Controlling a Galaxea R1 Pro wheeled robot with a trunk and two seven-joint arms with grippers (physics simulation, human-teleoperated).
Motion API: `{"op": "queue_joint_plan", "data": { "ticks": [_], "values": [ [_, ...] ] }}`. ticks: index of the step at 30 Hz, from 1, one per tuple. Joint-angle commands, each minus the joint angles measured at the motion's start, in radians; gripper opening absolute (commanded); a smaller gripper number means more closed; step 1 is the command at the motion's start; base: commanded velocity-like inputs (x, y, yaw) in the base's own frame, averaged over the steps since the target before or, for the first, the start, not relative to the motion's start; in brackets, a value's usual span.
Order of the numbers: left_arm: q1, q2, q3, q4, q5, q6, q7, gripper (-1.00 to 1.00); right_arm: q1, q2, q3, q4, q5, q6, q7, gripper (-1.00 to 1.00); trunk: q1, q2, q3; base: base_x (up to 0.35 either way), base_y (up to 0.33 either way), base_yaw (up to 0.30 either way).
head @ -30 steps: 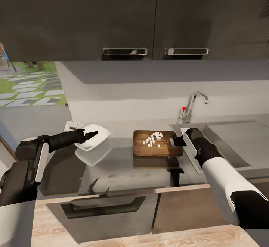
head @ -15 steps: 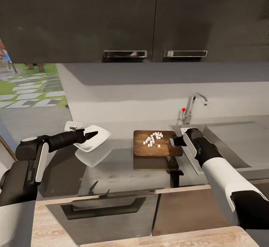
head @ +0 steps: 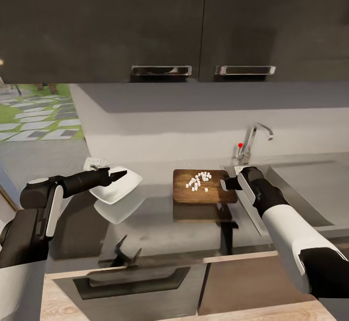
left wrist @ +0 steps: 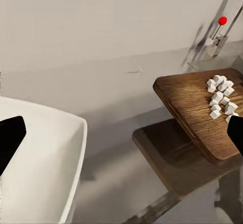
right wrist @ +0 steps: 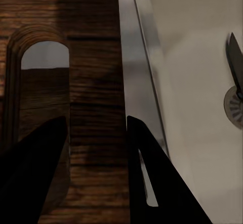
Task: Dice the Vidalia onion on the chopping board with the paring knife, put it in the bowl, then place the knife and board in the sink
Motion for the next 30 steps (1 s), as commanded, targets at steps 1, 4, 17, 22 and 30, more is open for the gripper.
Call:
{"op": "queue_joint_plan", "data": {
  "ticks": [1,4,17,22,30],
  "values": [
    [-0.001,0.000,0.001,0.000,0.000,0.007,-0.004,1.00,-0.001,-0.001,0.006,-0.001,-0.012,0.003,-0.008,-1.00,0.000,-0.001,-0.001,0.148,0.000,0.000],
    [-0.001,0.000,0.001,0.000,0.000,0.007,-0.003,1.00,-0.001,-0.001,0.006,-0.001,-0.012,0.003,-0.008,-1.00,0.000,-0.001,-0.001,0.149,0.000,0.000],
    [-0.001,0.000,0.001,0.000,0.000,0.007,-0.003,1.00,-0.001,-0.001,0.006,-0.001,-0.012,0.003,-0.008,-1.00,0.000,-0.001,-0.001,0.132,0.000,0.000],
    [-0.001,0.000,0.001,0.000,0.000,0.007,-0.003,1.00,-0.001,-0.001,0.006,-0.001,-0.012,0.003,-0.008,-1.00,0.000,-0.001,-0.001,0.100,0.000,0.000],
    [-0.001,0.000,0.001,0.000,0.000,0.007,-0.003,1.00,-0.001,-0.001,0.006,-0.001,-0.012,0.003,-0.008,-1.00,0.000,-0.001,-0.001,0.070,0.000,0.000]
  ]
}}
